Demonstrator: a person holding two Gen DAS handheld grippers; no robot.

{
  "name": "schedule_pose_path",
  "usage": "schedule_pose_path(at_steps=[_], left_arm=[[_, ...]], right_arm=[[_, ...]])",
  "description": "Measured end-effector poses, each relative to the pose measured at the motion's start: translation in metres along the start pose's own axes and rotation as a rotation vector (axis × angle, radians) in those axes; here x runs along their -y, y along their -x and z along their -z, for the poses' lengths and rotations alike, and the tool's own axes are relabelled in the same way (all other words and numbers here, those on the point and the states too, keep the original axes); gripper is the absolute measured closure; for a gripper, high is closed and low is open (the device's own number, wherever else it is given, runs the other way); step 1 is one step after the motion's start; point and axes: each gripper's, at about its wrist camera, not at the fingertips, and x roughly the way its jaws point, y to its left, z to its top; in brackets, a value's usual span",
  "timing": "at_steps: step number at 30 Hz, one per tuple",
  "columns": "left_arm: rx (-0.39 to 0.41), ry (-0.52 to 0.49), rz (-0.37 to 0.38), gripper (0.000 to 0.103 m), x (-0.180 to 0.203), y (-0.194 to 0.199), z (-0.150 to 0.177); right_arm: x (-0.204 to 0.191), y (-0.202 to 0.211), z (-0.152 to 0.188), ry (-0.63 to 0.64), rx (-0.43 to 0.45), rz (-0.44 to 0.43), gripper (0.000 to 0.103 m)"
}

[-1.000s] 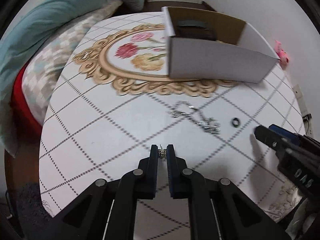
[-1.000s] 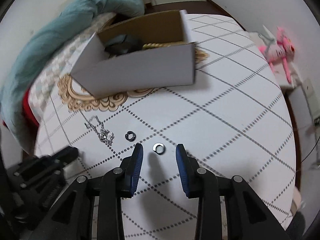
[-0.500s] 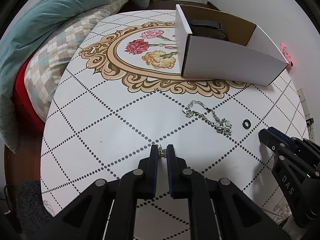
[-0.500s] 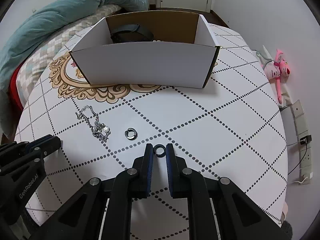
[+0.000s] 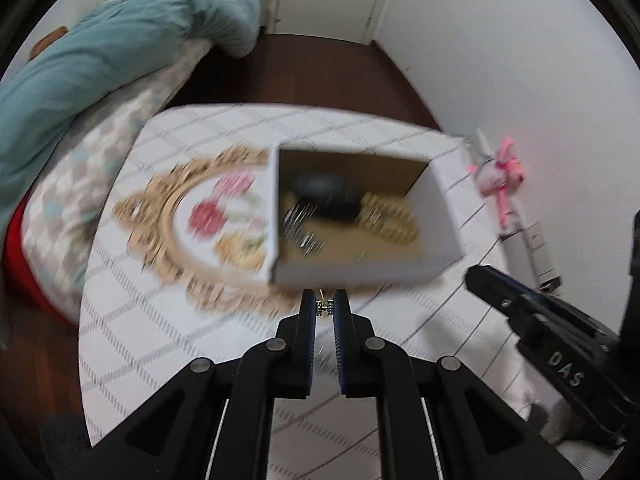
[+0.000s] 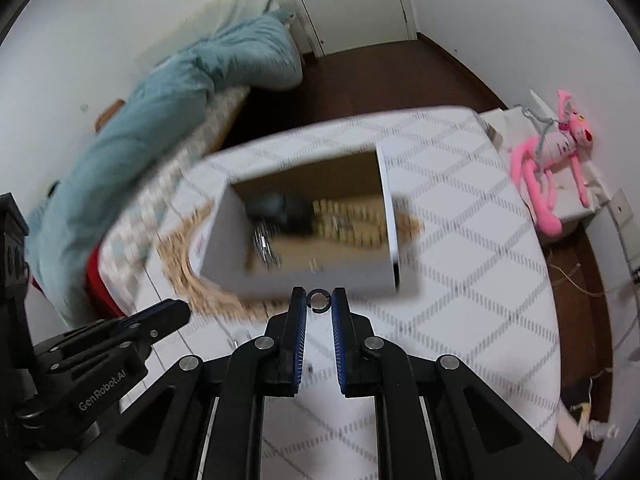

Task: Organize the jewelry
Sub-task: 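Carry the earring and ring into the box and open both tools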

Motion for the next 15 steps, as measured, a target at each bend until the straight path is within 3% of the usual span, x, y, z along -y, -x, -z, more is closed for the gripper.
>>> schedule_pose_path(at_steps=[4, 9, 11, 12, 13, 15], left_arm=[[-0.051, -0.027, 0.035, 0.097, 0.008, -0.021, -0.044], [-0.15, -0.013, 0.007, 0.094, 0.006, -0.05, -0.067], [-0.159, -0.014, -0.015, 0.085, 0.004, -0.053, -0.07], [-0.15, -0.022, -0.037, 0.069, 0.004, -0.051, -0.07], [-0.137, -0.027, -0.058, 0.044, 0.003, -0.049, -0.07], [-0.099, -0.018, -0.078, 0.027, -0.001, -0.042, -0.07]], right_arm=[[0.002, -0.017, -0.039, -0.004, -0.036, -0.015, 0.09], [0.006, -0.056, -0.064, -0.007, -0.179, -0.025, 0.089], [0.01, -0.064, -0.067, -0.019, -0.203, -0.023, 0.088], [0.012, -0.066, -0.068, -0.019, -0.209, -0.024, 0.085], [0.012, -0.066, -0.068, -0.018, -0.208, -0.02, 0.081], [0.012, -0.062, -0.067, -0.009, -0.192, -0.002, 0.081]])
